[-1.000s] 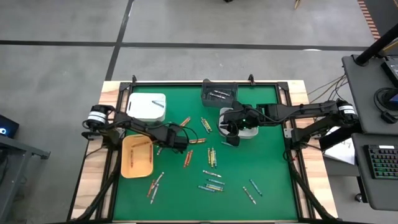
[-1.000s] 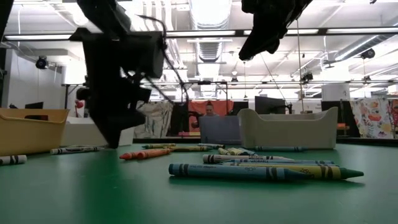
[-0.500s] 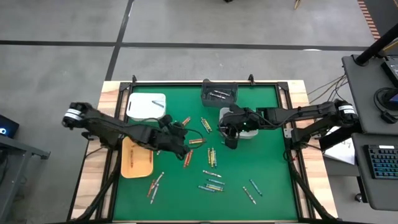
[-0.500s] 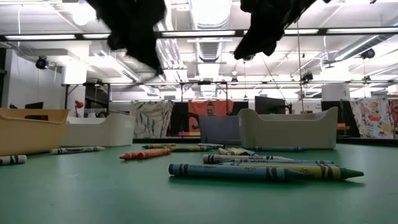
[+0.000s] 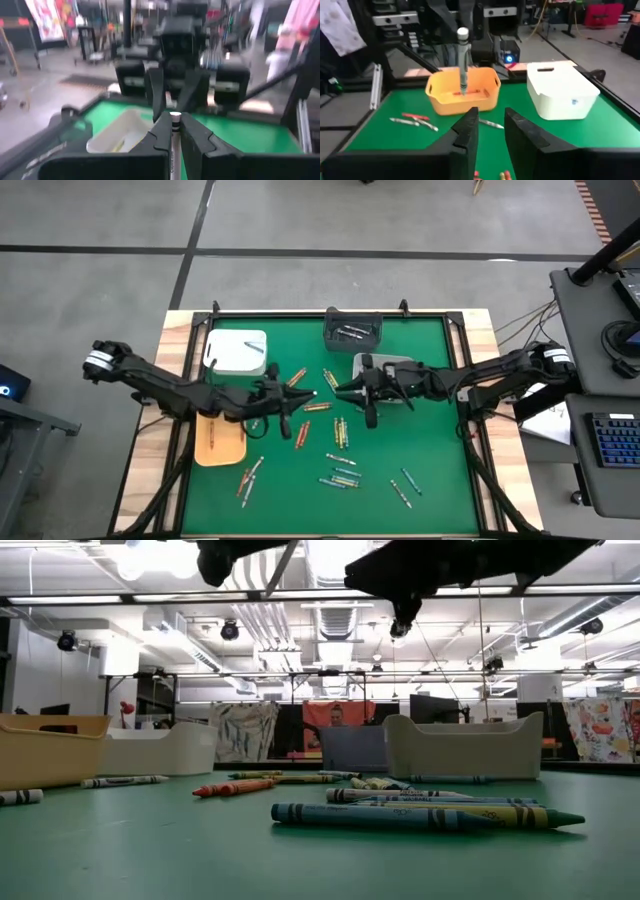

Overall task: Sort crayons
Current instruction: Put the white crayon into the black bin

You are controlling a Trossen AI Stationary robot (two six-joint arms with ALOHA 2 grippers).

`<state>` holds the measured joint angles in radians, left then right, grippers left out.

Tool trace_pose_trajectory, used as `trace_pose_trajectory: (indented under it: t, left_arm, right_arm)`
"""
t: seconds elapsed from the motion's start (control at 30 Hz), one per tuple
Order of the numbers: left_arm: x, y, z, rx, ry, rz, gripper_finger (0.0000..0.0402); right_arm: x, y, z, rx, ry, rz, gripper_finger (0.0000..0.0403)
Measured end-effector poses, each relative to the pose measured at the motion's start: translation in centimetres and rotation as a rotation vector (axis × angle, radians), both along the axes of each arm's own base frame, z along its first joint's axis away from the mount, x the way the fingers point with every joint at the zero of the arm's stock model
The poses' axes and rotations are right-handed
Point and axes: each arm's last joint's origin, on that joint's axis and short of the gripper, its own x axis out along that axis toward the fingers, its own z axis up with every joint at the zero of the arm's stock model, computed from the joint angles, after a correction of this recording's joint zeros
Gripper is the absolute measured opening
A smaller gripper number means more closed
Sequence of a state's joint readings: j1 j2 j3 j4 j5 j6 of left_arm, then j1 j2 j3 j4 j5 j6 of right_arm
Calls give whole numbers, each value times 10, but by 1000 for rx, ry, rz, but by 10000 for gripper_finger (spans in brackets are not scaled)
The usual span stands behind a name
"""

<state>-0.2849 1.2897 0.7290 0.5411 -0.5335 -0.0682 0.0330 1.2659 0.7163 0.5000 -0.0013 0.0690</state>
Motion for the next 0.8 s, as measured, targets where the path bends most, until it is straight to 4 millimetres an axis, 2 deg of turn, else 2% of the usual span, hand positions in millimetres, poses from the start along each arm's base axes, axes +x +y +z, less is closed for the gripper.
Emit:
trace_pose_trajectory:
  t: [0.17,0.37,0.67,0.8]
  left_arm:
    - [0,1,-9,26,-205,16,0]
    - [9,2,-19,61,-314,44,0]
    - [48,1,-20,103,-344,81,0]
    - [59,-2,-17,129,-344,84,0]
  right_arm:
    - [0,2,4,1,-41,5,137]
    - [1,3,7,-1,-68,9,173]
    - [2,3,13,-34,-103,10,173]
    - [2,2,13,-42,-100,10,171]
